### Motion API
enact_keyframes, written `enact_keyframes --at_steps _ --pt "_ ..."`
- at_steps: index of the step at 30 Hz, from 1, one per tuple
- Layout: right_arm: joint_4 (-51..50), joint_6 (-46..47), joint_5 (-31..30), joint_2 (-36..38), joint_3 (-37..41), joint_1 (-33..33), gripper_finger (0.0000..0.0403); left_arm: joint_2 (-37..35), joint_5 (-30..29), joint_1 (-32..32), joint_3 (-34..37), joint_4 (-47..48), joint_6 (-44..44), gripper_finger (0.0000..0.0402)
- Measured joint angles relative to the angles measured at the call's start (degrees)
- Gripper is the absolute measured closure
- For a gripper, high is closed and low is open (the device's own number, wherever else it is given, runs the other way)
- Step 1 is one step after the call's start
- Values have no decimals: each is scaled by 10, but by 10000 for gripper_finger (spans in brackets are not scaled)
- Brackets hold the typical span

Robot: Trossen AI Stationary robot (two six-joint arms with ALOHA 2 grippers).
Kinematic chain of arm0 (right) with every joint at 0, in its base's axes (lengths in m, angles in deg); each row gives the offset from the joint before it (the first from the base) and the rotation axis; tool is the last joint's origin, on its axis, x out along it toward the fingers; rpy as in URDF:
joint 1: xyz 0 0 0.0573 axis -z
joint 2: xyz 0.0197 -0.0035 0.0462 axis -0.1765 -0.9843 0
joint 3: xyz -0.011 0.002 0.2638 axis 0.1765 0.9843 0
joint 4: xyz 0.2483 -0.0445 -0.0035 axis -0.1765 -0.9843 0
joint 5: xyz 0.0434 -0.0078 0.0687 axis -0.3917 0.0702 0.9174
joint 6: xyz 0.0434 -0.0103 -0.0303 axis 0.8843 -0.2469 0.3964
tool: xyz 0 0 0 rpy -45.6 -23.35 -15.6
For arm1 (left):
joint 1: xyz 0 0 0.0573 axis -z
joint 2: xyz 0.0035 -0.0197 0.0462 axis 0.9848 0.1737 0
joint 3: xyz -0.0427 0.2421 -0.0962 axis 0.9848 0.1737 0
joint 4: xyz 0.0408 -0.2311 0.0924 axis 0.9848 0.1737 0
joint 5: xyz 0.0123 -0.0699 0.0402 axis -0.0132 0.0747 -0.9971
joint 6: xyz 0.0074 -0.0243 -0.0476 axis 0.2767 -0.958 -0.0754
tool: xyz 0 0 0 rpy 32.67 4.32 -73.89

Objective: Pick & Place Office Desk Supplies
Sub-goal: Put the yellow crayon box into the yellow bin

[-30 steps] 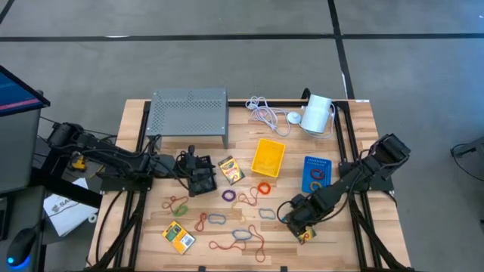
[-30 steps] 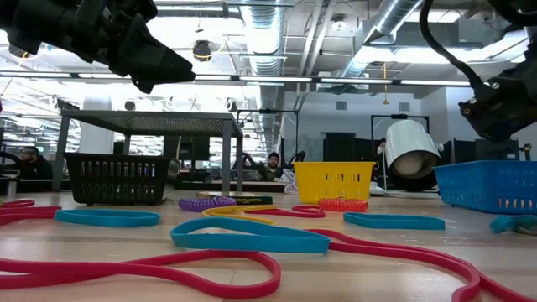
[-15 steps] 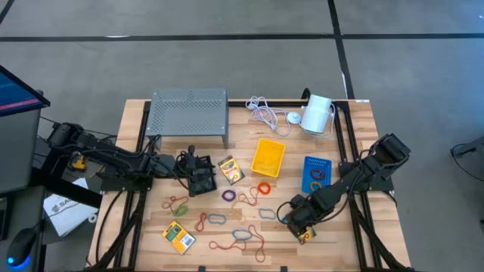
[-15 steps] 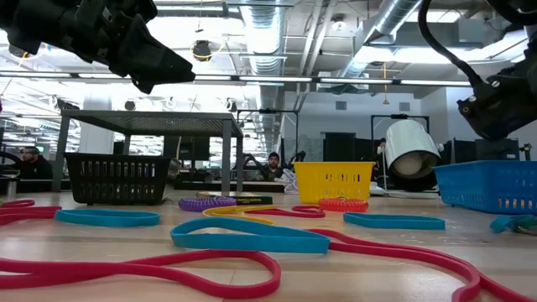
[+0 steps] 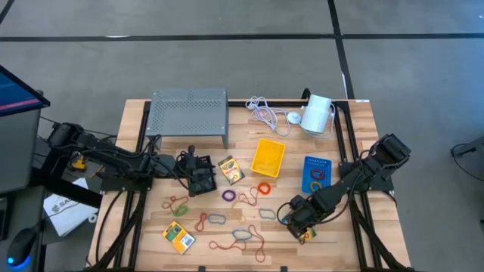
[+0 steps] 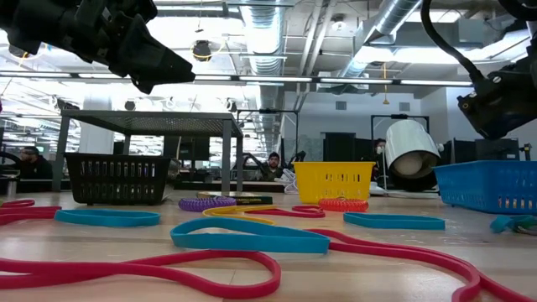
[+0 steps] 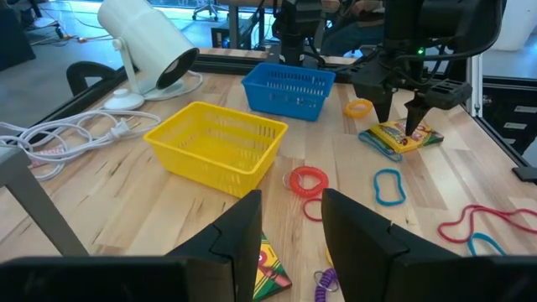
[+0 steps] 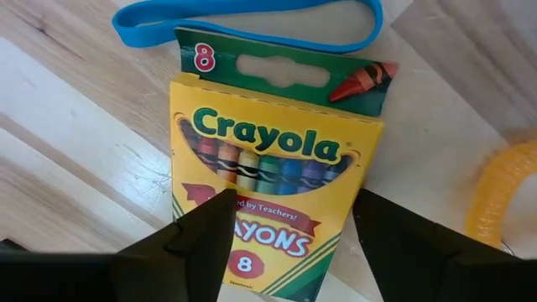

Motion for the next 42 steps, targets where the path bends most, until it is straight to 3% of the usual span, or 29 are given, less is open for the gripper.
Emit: enact_keyframes --at_steps 7,18,27,42 --pt "3 1 -2 0 0 -3 182 0 0 0 0 0 0 279" --pt "9 -14 -28 2 0 -2 322 0 0 0 0 0 0 279" --pt "2 -28 -26 3 0 -2 394 0 0 0 0 0 0 279" --pt "8 -29 -40 22 4 -7 402 0 0 0 0 5 0 279"
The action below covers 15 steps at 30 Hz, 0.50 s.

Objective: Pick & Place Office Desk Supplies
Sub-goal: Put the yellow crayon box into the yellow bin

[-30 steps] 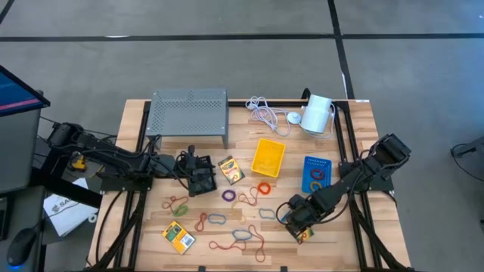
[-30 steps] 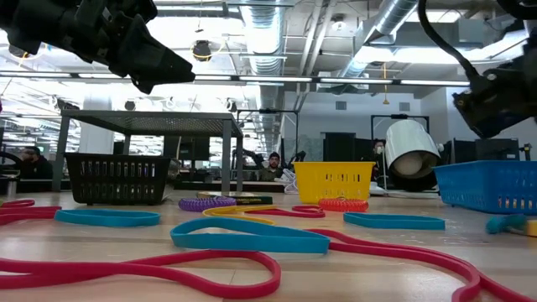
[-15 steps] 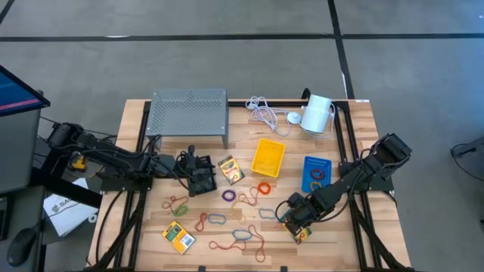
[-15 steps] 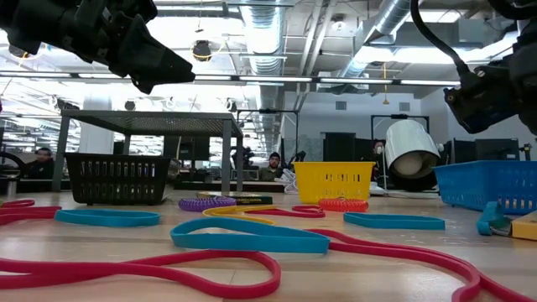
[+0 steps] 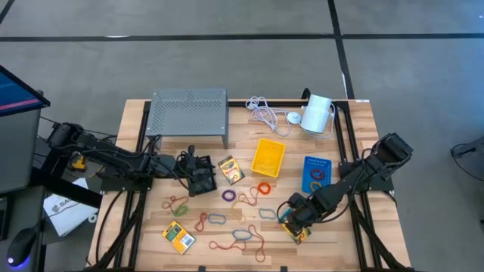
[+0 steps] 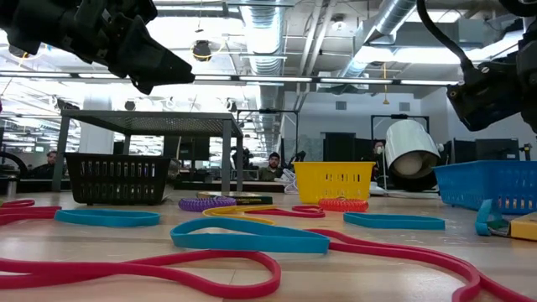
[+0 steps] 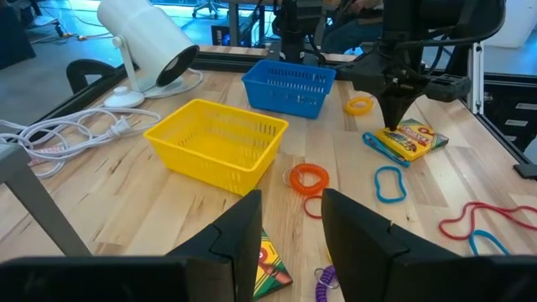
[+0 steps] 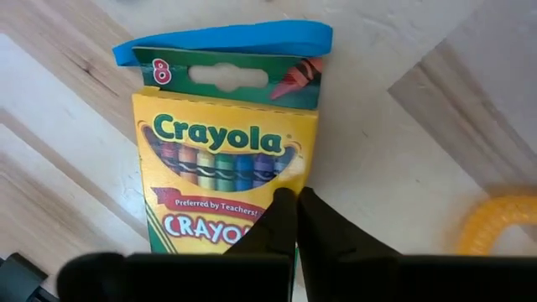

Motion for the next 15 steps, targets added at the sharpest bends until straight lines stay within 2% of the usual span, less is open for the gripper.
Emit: enact_keyframes --at_steps 6,15 --pt "-15 3 -21 25 3 0 401 0 0 0 0 0 0 279" --pt "-55 4 -21 72 5 0 401 0 0 0 0 0 0 279"
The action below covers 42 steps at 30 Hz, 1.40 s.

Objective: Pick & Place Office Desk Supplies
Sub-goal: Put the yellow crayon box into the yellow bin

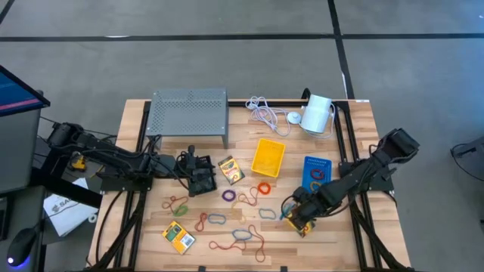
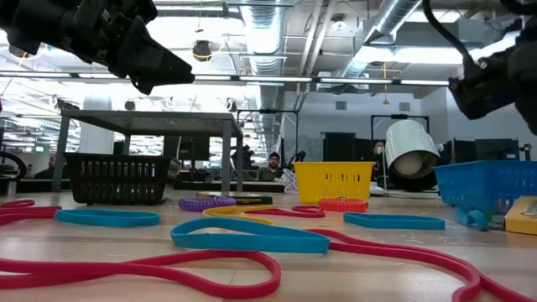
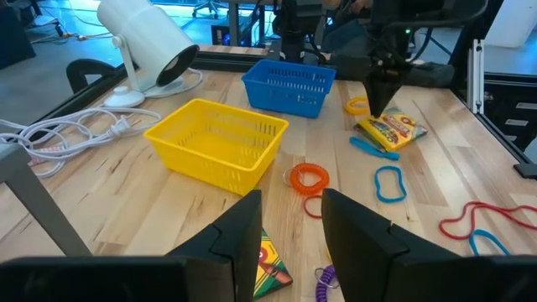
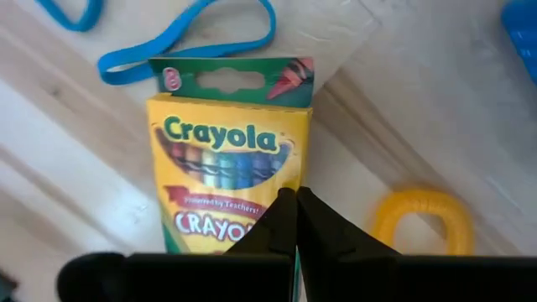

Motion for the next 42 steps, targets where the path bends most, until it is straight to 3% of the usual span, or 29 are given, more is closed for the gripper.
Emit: enact_keyframes --at_steps 25,34,42 --pt "-67 -18 -44 132 -3 14 403 0 0 0 0 0 0 279" --pt "-69 -86 -71 193 -3 69 403 0 0 0 0 0 0 279" --pt "-56 -171 -89 228 -3 161 403 0 0 0 0 -9 1 279"
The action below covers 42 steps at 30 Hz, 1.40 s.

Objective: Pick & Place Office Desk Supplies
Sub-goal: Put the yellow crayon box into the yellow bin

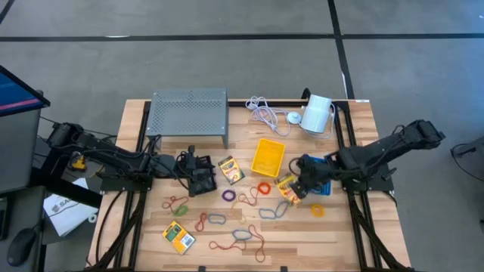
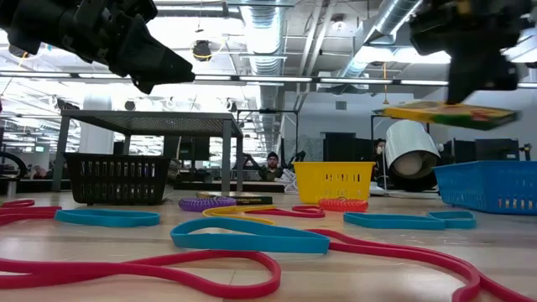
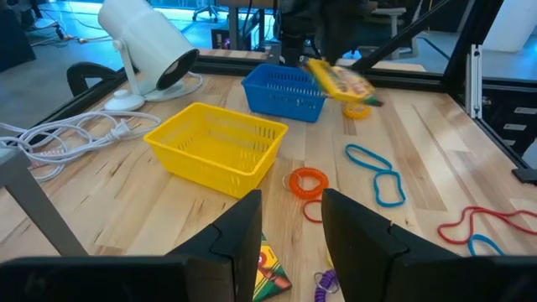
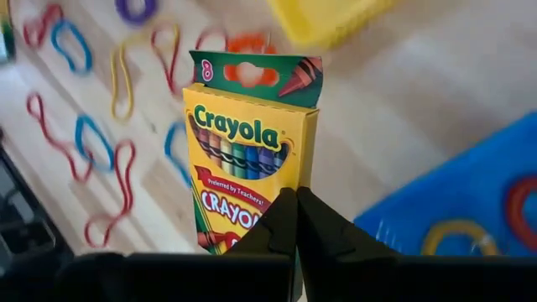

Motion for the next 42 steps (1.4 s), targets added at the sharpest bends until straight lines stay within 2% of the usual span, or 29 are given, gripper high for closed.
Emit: enact_keyframes --at_steps 12,22,34,42 --pt "101 -127 -5 1 0 142 403 0 0 0 0 -14 25 279" --pt "198 -160 -12 0 0 224 403 0 0 0 0 -15 25 279" --pt "210 -129 -87 -17 0 238 403 0 0 0 0 -37 40 279" --pt "252 -104 -101 -97 0 229 403 0 0 0 0 -37 40 279"
